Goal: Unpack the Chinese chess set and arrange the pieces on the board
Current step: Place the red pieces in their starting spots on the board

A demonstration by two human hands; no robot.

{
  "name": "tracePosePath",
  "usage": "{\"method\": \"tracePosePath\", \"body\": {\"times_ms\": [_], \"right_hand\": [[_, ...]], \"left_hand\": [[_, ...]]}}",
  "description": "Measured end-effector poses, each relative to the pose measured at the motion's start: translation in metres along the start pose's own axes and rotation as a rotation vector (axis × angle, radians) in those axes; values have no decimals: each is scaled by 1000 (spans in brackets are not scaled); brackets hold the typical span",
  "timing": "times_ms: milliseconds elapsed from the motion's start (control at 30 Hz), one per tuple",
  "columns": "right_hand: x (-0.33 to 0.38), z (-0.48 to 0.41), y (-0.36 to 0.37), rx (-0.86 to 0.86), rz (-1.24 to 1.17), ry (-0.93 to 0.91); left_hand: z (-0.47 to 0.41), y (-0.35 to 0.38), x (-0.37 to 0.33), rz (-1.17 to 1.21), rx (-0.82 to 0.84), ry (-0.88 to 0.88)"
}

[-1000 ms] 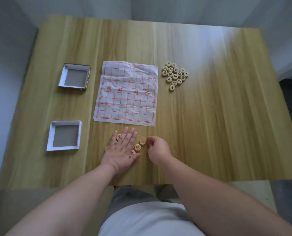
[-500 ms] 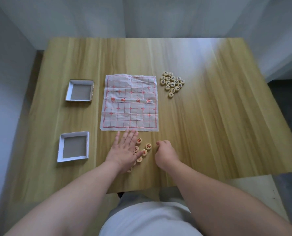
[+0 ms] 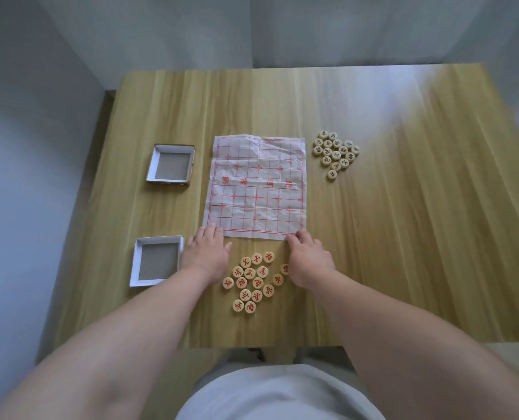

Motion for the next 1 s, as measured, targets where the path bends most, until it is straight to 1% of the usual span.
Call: {"method": "tracePosePath", "body": {"times_ms": [167, 333, 533, 733, 833, 1000], "right_hand": [[-7, -10, -9, -40, 30, 34], [-16, -13, -16, -51, 0, 81], [-17, -13, -16, -44, -12, 56], [-12, -6, -16, -60, -15, 4], [-13, 2, -17, -82, -39, 18], [-13, 11, -8, -93, -86, 48]], "left_hand": [[0, -3, -6, -13, 20, 22], [-1, -2, -10, -25, 54, 20], [-5, -5, -9, -47, 62, 7], [-6, 3, -1, 0, 83, -12], [1, 3, 0, 10, 51, 1], [17, -7, -4, 30, -68, 36]]}}
Point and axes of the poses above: each hand's wrist, its own z-axis away from the middle knuckle, its own y-axis out of the palm, x = y × z, the point moved 10 cm from there along -z, towards the middle knuckle, and after that the axes turned 7 degrees about x, right-handed, at the moved point
